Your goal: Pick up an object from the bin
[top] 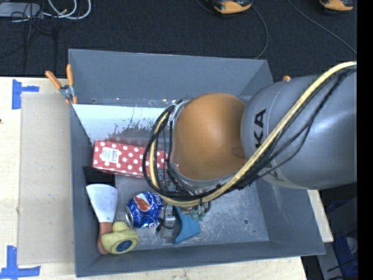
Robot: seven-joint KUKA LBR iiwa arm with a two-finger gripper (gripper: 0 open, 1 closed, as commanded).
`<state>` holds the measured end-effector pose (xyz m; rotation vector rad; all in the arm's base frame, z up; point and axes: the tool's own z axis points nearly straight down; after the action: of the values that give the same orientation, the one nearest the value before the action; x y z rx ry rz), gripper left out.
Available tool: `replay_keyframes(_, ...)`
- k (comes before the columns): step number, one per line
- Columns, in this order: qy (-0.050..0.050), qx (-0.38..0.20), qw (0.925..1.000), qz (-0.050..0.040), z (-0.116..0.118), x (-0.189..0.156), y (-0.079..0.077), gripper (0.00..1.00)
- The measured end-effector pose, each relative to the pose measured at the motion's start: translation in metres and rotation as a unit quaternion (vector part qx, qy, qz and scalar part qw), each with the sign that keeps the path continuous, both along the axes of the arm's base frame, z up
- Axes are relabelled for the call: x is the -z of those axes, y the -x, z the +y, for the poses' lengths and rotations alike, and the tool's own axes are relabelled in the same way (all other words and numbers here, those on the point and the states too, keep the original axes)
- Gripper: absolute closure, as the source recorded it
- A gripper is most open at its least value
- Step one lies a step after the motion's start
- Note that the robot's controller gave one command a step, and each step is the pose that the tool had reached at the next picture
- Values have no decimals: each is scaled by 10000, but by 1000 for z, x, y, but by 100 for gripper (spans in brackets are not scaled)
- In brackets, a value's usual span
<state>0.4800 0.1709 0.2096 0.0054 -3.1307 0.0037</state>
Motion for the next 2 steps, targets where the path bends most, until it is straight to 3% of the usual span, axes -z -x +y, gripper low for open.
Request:
replay_keyframes(1,-5,11,10000,-19,-1,-3,0,0)
replay_keyframes(2,-15,-1001,9950,0,-5,-24,-17,0)
